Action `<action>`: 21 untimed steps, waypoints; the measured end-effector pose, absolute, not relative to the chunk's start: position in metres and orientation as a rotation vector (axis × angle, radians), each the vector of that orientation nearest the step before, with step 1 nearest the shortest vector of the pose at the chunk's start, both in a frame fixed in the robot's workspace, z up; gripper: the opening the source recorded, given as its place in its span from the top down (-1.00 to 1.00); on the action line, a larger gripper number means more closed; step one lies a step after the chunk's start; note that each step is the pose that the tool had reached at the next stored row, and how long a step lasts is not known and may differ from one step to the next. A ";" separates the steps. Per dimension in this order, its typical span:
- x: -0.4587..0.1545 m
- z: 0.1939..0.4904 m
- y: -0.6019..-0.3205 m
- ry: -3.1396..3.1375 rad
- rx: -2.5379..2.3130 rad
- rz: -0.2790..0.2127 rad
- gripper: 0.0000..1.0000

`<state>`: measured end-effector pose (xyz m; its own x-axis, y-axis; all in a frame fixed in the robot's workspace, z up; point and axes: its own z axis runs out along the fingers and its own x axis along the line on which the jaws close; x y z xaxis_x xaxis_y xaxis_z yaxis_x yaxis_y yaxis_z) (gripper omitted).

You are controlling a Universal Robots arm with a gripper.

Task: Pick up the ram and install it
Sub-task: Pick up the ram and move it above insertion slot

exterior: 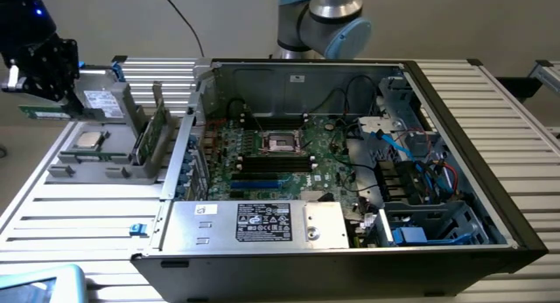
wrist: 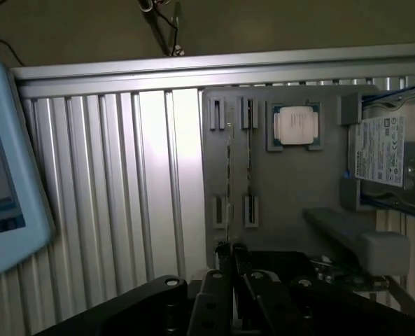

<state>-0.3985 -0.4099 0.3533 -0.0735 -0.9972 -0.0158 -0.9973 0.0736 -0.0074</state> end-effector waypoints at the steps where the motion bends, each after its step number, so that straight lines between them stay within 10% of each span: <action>1: -0.395 0.358 -0.410 2.289 -2.127 0.008 0.74; 21: -0.307 0.401 -0.411 2.288 -2.126 0.010 0.74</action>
<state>-0.3067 -0.4112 0.4007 -0.0734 -0.9971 -0.0176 -0.9973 0.0735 -0.0075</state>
